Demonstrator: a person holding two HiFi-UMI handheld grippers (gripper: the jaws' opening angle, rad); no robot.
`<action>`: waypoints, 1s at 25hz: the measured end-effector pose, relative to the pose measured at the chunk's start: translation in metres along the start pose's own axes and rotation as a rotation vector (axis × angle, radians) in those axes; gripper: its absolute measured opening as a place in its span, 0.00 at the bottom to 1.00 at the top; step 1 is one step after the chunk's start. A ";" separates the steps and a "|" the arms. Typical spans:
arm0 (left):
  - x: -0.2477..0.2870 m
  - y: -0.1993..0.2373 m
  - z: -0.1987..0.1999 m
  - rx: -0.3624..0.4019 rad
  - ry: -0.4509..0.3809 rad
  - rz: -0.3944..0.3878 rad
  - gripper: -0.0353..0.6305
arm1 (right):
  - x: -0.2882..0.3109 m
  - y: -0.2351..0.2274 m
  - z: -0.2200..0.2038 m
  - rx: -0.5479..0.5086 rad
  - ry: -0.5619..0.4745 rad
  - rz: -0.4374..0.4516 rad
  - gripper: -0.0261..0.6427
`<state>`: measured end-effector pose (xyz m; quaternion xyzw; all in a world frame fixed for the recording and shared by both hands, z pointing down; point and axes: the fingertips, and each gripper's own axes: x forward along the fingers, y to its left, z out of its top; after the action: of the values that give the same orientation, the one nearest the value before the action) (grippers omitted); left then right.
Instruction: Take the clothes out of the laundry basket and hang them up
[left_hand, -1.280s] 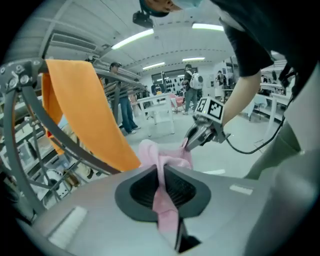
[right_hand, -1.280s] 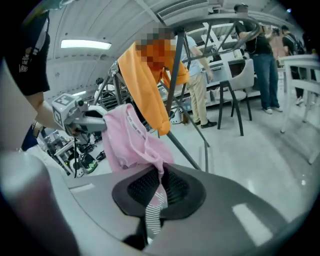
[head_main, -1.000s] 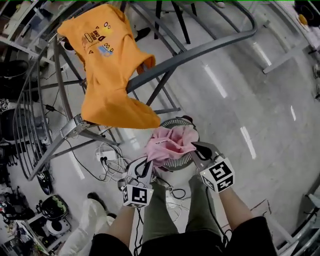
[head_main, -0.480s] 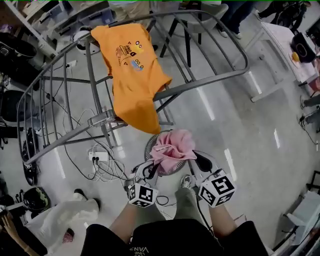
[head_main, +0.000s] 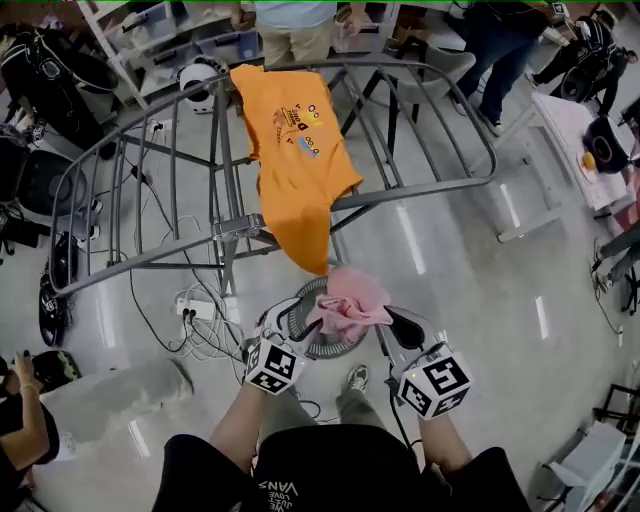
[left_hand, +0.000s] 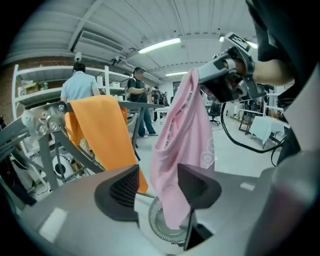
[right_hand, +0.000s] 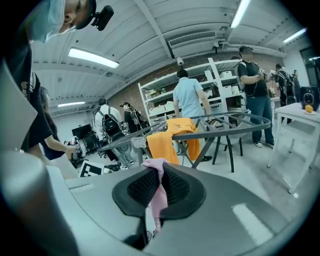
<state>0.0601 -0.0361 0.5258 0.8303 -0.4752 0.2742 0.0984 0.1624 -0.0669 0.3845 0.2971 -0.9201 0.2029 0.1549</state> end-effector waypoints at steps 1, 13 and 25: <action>-0.004 0.002 0.002 -0.003 -0.003 -0.011 0.38 | -0.002 0.007 0.005 -0.011 -0.003 0.010 0.06; 0.020 -0.024 0.028 -0.026 -0.052 -0.133 0.39 | -0.025 0.034 0.048 -0.141 -0.046 0.116 0.06; -0.062 -0.003 0.046 -0.017 -0.054 0.047 0.07 | -0.038 0.033 0.079 -0.249 -0.094 0.175 0.06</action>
<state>0.0544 -0.0086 0.4537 0.8251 -0.4993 0.2499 0.0863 0.1583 -0.0610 0.2909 0.2033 -0.9668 0.0860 0.1290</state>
